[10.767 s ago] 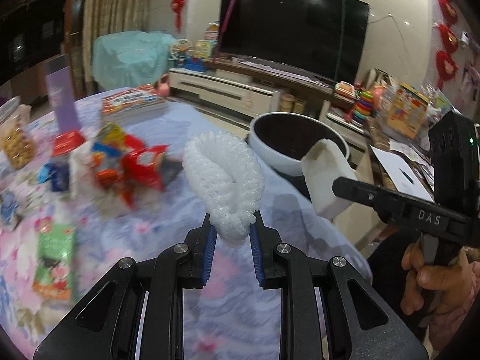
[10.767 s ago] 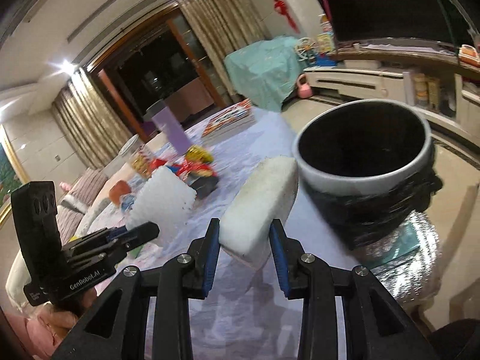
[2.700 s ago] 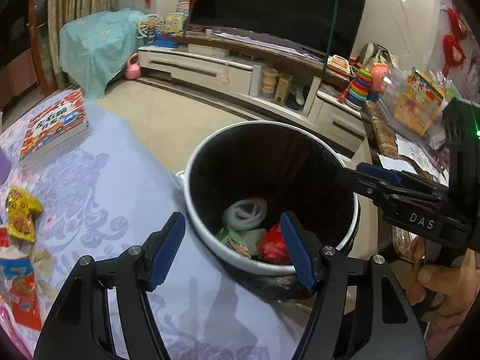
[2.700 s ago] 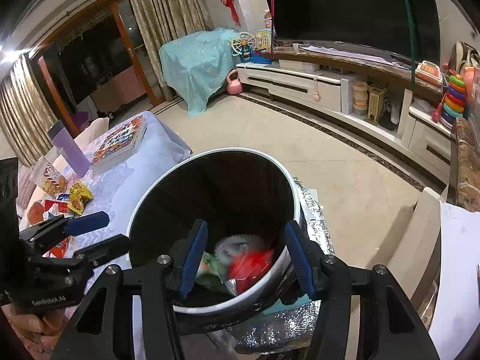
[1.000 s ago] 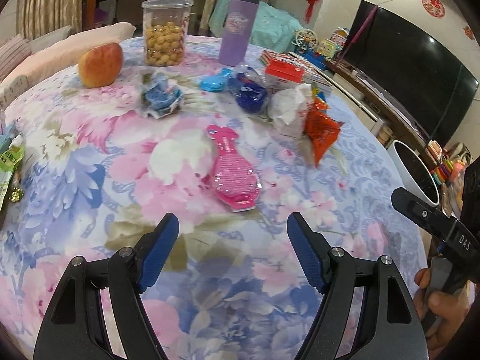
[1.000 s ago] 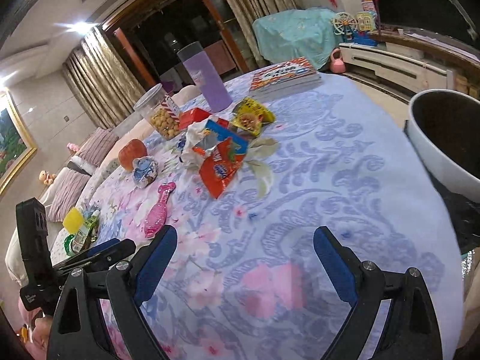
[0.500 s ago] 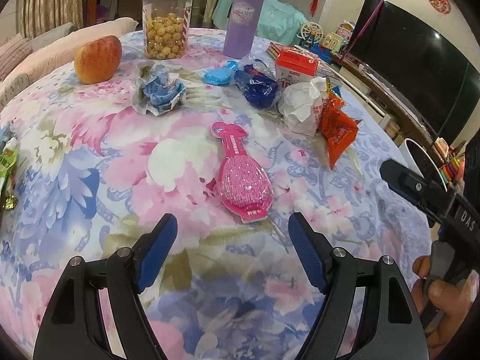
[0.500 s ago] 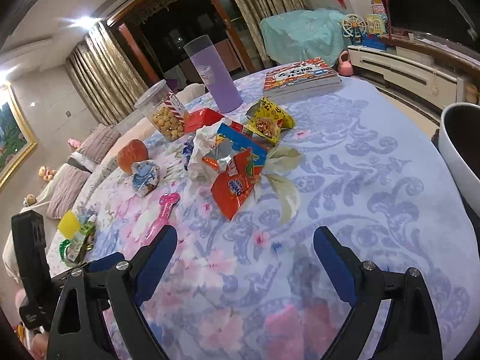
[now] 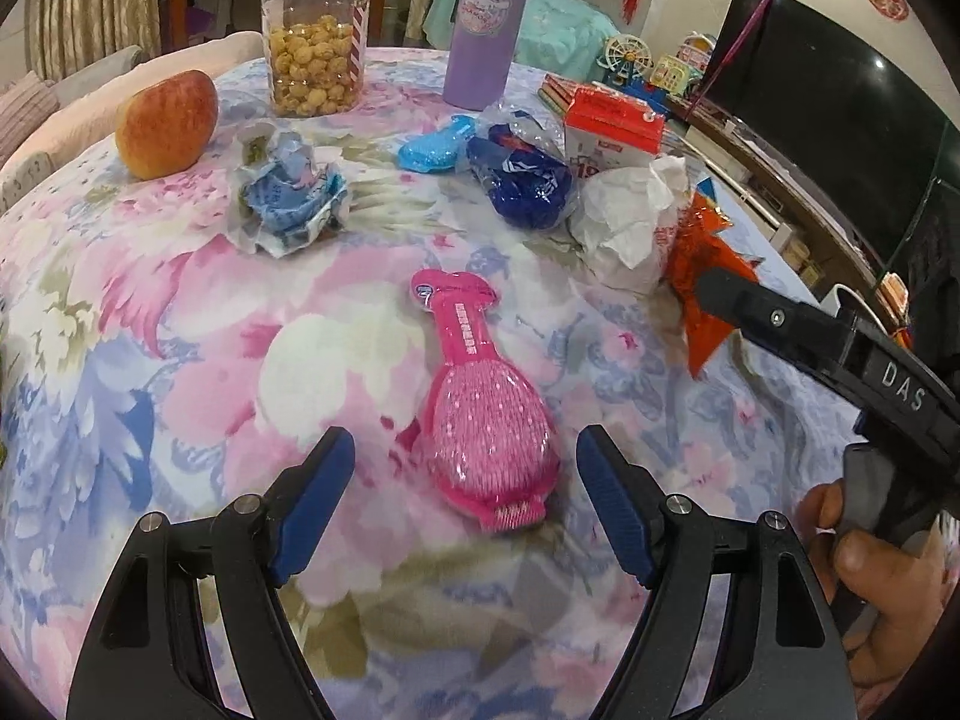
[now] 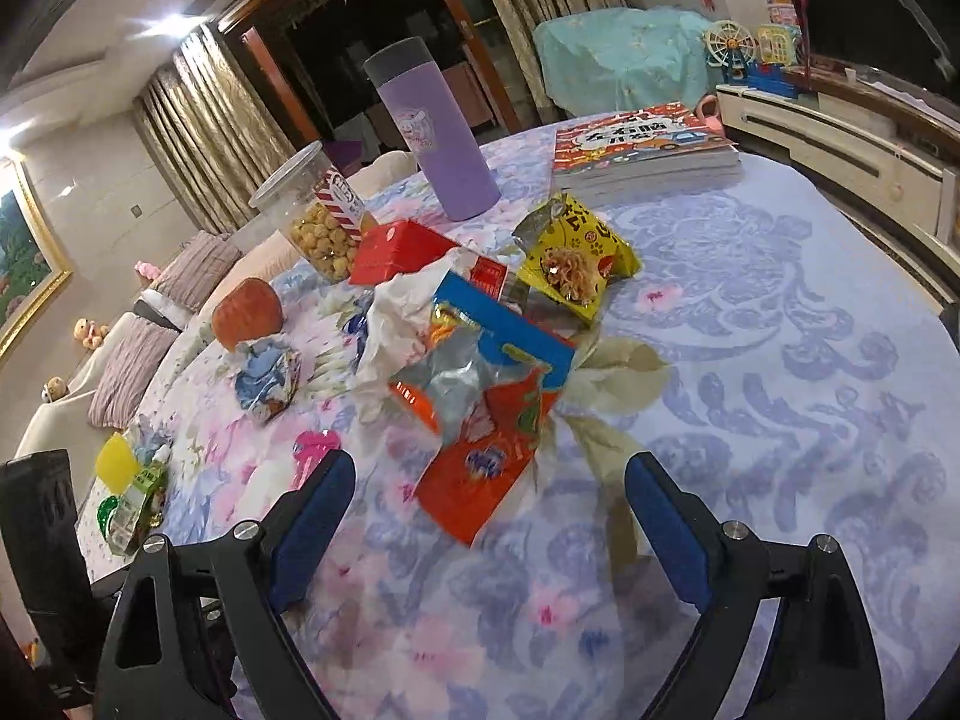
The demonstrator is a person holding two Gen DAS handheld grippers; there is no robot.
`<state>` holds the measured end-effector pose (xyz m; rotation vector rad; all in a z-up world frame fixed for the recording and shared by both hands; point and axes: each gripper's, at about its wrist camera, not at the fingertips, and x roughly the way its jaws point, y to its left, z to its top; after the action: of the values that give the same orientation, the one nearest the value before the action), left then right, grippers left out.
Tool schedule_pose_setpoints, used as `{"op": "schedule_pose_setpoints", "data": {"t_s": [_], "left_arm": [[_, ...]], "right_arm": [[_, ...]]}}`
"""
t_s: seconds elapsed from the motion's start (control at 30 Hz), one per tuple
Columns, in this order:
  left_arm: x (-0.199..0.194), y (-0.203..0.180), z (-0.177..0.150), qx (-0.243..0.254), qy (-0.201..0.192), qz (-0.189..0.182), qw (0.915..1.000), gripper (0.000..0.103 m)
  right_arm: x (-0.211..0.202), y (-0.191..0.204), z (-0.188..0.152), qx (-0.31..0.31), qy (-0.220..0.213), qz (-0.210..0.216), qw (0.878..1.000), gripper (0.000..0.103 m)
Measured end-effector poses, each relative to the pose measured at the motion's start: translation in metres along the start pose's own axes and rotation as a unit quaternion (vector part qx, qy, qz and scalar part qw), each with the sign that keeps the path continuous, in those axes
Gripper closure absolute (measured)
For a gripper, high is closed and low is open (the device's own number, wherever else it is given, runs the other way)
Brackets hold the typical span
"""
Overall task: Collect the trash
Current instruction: 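Grasp the orange snack bag with the right tool while the left tool grasps the pink hairbrush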
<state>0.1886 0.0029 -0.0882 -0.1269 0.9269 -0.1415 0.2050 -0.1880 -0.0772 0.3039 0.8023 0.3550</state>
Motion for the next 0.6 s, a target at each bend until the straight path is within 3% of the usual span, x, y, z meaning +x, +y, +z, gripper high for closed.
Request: {"op": "schedule_pose_setpoints", "data": {"t_s": [0.03, 0.13, 0.17, 0.2, 0.27, 0.33, 0.6], "left_arm": [[0.001, -0.002, 0.001, 0.004, -0.001, -0.001, 1.0000, 0.025], [0.003, -0.005, 0.002, 0.014, 0.000, -0.010, 0.9999, 0.041], [0.003, -0.006, 0.002, 0.019, 0.000, -0.014, 0.9997, 0.053], [0.002, -0.008, 0.001, 0.025, 0.001, -0.018, 0.9995, 0.057], [0.002, -0.010, 0.000, 0.030, 0.000, -0.024, 0.9993, 0.057], [0.000, -0.014, -0.001, 0.037, -0.003, -0.025, 0.9990, 0.058], [-0.014, -0.035, -0.007, 0.051, -0.013, -0.048, 0.9974, 0.058]], "right_arm": [[0.001, -0.001, 0.001, -0.001, -0.003, -0.001, 1.000, 0.014], [0.003, -0.003, 0.005, -0.005, -0.006, -0.006, 1.000, 0.025], [0.004, -0.003, 0.006, -0.008, -0.004, -0.009, 1.000, 0.034], [0.004, -0.004, 0.006, -0.009, -0.001, -0.010, 1.000, 0.040], [0.004, -0.007, 0.005, -0.007, 0.004, -0.010, 1.000, 0.066], [0.002, -0.012, 0.004, -0.002, 0.005, -0.008, 1.000, 0.081], [-0.037, -0.027, -0.007, 0.005, -0.015, 0.003, 1.000, 0.086]]}}
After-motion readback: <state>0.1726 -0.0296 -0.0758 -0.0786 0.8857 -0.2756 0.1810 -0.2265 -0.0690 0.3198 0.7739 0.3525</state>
